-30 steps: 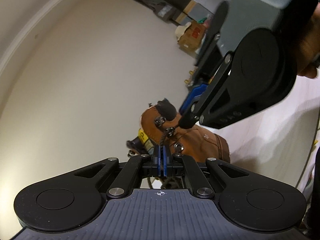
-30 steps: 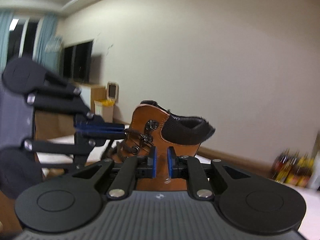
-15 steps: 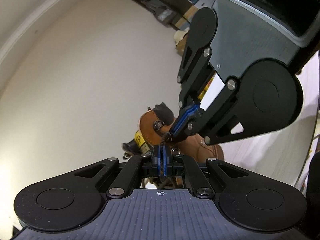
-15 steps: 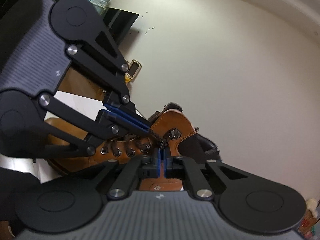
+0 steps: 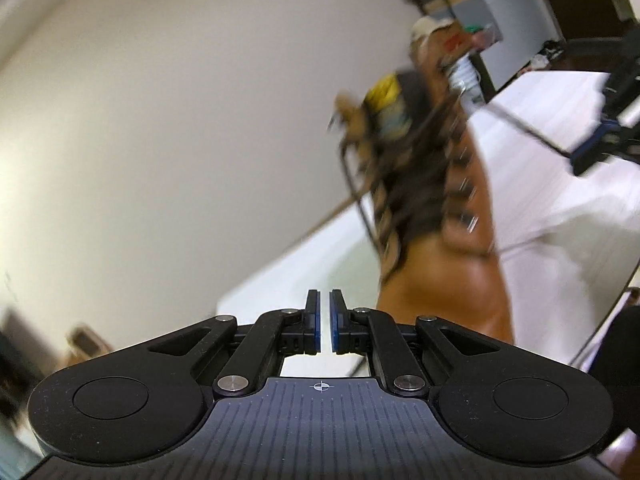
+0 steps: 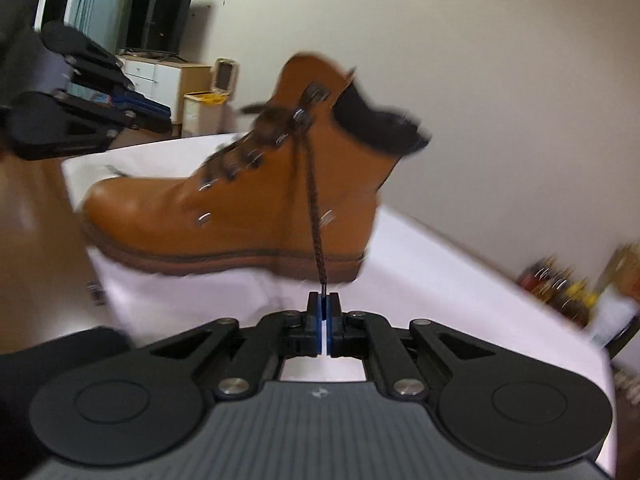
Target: Lace up shoes with both hands
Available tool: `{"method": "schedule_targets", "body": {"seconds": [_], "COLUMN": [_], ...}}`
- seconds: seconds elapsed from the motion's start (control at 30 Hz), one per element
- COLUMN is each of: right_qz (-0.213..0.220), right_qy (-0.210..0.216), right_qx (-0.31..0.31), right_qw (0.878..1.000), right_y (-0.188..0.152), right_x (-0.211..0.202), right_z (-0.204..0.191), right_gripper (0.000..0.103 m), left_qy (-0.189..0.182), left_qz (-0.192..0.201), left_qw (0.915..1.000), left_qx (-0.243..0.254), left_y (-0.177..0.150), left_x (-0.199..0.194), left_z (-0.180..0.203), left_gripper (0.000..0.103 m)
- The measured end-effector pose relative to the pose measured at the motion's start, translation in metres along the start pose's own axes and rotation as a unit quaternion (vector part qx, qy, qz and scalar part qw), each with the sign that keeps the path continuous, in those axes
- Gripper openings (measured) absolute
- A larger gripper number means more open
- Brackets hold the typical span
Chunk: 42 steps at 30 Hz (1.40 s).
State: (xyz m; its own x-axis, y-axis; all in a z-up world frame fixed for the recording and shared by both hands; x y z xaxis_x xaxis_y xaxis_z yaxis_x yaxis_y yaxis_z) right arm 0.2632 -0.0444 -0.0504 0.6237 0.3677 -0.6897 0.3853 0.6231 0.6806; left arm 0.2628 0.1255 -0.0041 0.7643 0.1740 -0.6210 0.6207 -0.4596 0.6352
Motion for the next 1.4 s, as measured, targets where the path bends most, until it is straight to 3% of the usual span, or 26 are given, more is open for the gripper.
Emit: {"method": "schedule_targets", "body": {"seconds": [0.17, 0.23, 0.4, 0.5, 0.73, 0.9, 1.0, 1.1, 1.27, 1.4], "right_qz": [-0.006, -0.007, 0.003, -0.004, -0.006, 0.028, 0.047, 0.047, 0.035, 0.032], "right_qy": [0.143, 0.159, 0.159, 0.142, 0.153, 0.154, 0.164, 0.178, 0.184, 0.178], "right_qx": [0.048, 0.051, 0.115, 0.128, 0.151, 0.135, 0.083, 0.047, 0.045, 0.031], "right_qw": [0.988, 0.986, 0.981, 0.981, 0.977, 0.978, 0.982, 0.982, 0.981, 0.983], "right_y": [-0.008, -0.004, 0.003, 0.001, -0.001, 0.013, 0.023, 0.028, 0.037, 0.042], "right_x": [-0.011, -0.008, -0.002, 0.0, 0.011, 0.014, 0.013, 0.017, 0.039, 0.046], "right_z": [-0.045, -0.056, -0.047, -0.044, -0.065, -0.09, -0.119, -0.141, -0.152, -0.153], "right_gripper": [0.002, 0.002, 0.004, 0.015, 0.015, 0.016, 0.015, 0.015, 0.015, 0.002], "left_qy": [-0.051, -0.067, -0.1, -0.136, -0.201, -0.218, -0.217, -0.204, -0.2, -0.187], "left_qz": [-0.014, -0.02, -0.03, -0.031, -0.035, -0.032, -0.028, -0.025, -0.023, -0.021], "left_qw": [0.9977, 0.9963, 0.9929, 0.9876, 0.9767, 0.9742, 0.9747, 0.9778, 0.9788, 0.9813], "left_qx": [-0.041, -0.05, -0.058, -0.072, -0.066, -0.048, -0.047, -0.041, -0.04, -0.04], "left_y": [-0.009, -0.011, -0.011, -0.007, 0.001, 0.004, 0.001, 0.002, 0.002, -0.013], "left_x": [0.006, 0.014, 0.029, 0.04, 0.058, 0.069, 0.058, 0.051, 0.036, 0.008], "left_z": [-0.006, -0.008, -0.013, -0.019, -0.024, -0.027, -0.026, -0.021, -0.016, -0.008], "left_gripper": [0.007, 0.007, 0.007, 0.003, 0.0, 0.0, 0.0, 0.0, 0.0, 0.0]}}
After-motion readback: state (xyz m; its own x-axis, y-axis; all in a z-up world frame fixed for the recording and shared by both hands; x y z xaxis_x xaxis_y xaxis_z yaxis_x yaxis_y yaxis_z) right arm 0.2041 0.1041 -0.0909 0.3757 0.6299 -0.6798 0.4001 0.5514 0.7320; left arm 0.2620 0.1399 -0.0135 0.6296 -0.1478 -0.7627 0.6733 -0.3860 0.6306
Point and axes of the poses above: each gripper's, at about its wrist camera, not at the fingertips, and x roughly the way its jaws point, z to its right, y to its top, the point moved 7 cm from there along x, roughly the way its jaws point, and after that the axes turned 9 degrees about -z, right-handed, at the moved point
